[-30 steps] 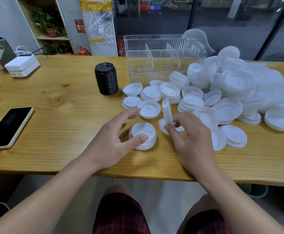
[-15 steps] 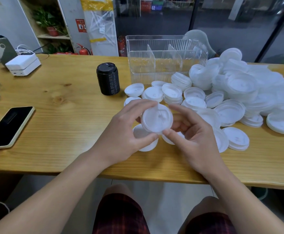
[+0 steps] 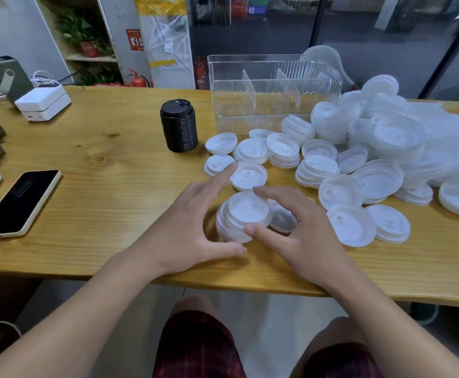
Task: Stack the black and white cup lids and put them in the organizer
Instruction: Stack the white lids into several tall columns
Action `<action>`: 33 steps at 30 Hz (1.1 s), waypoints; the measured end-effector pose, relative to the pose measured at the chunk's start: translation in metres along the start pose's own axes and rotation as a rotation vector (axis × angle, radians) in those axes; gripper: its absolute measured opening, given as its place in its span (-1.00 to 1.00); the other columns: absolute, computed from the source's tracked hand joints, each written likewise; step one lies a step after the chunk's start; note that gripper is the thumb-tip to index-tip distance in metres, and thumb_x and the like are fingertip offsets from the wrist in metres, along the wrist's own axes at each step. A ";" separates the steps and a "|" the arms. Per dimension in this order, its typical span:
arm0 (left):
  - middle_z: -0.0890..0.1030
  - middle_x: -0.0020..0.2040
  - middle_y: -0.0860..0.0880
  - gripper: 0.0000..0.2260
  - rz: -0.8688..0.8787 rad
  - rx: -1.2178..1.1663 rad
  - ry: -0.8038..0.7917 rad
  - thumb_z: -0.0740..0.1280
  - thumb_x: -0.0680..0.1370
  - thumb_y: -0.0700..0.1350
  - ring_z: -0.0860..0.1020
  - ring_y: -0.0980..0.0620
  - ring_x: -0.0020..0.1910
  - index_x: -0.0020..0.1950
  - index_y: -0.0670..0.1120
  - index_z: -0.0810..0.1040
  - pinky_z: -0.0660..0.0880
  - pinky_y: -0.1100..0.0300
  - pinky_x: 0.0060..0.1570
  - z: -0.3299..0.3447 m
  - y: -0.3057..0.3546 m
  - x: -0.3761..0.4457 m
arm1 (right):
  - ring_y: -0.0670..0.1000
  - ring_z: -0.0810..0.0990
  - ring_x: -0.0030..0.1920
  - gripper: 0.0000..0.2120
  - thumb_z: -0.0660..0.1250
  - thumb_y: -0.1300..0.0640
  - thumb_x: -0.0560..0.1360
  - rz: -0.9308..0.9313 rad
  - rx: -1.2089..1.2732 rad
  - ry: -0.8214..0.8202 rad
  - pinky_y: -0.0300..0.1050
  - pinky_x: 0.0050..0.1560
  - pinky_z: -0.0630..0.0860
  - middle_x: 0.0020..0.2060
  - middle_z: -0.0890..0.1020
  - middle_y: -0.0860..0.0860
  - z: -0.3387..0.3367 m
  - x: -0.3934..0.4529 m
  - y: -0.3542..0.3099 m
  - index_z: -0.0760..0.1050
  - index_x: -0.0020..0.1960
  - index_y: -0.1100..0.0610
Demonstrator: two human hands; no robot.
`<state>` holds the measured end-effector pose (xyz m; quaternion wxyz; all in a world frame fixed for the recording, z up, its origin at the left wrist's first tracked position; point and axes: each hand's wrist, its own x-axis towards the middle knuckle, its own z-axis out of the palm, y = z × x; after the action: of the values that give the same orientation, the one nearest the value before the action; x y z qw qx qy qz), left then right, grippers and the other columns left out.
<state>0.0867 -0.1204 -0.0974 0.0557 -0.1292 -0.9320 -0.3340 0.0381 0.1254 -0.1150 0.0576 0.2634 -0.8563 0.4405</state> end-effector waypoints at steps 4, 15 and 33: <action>0.51 0.40 0.38 0.17 -0.066 -0.034 0.013 0.69 0.38 0.28 0.39 0.25 0.50 0.71 0.48 -0.10 0.38 0.07 0.54 0.010 -0.006 0.002 | -0.34 0.39 0.43 -0.43 0.59 -0.26 0.45 -0.038 -0.104 0.003 -0.13 0.50 0.28 0.28 0.59 -0.39 0.006 0.003 -0.002 0.61 0.41 -0.15; 0.57 0.41 0.37 0.11 -0.099 -0.033 0.035 0.67 0.35 0.33 0.47 0.20 0.48 0.70 0.49 0.02 0.44 0.01 0.50 0.014 -0.013 0.003 | -0.26 0.45 0.39 -0.39 0.49 -0.43 0.42 -0.100 -0.212 0.047 0.03 0.49 0.28 0.22 0.66 -0.28 0.009 0.003 0.001 0.67 0.35 -0.13; 0.23 0.64 0.37 -0.30 0.024 0.088 -0.022 0.36 0.65 0.32 0.14 0.30 0.67 0.74 0.25 0.19 0.18 0.20 0.62 0.018 -0.008 0.004 | -0.09 0.51 0.12 -0.47 0.49 0.01 0.56 -0.002 -0.307 0.118 0.04 0.36 0.35 0.07 0.57 -0.25 0.006 -0.004 0.012 0.46 0.50 -0.09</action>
<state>0.0806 -0.1145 -0.1151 0.0549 -0.1415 -0.9448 -0.2903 0.0365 0.1281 -0.1292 0.1477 0.2260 -0.9084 0.3192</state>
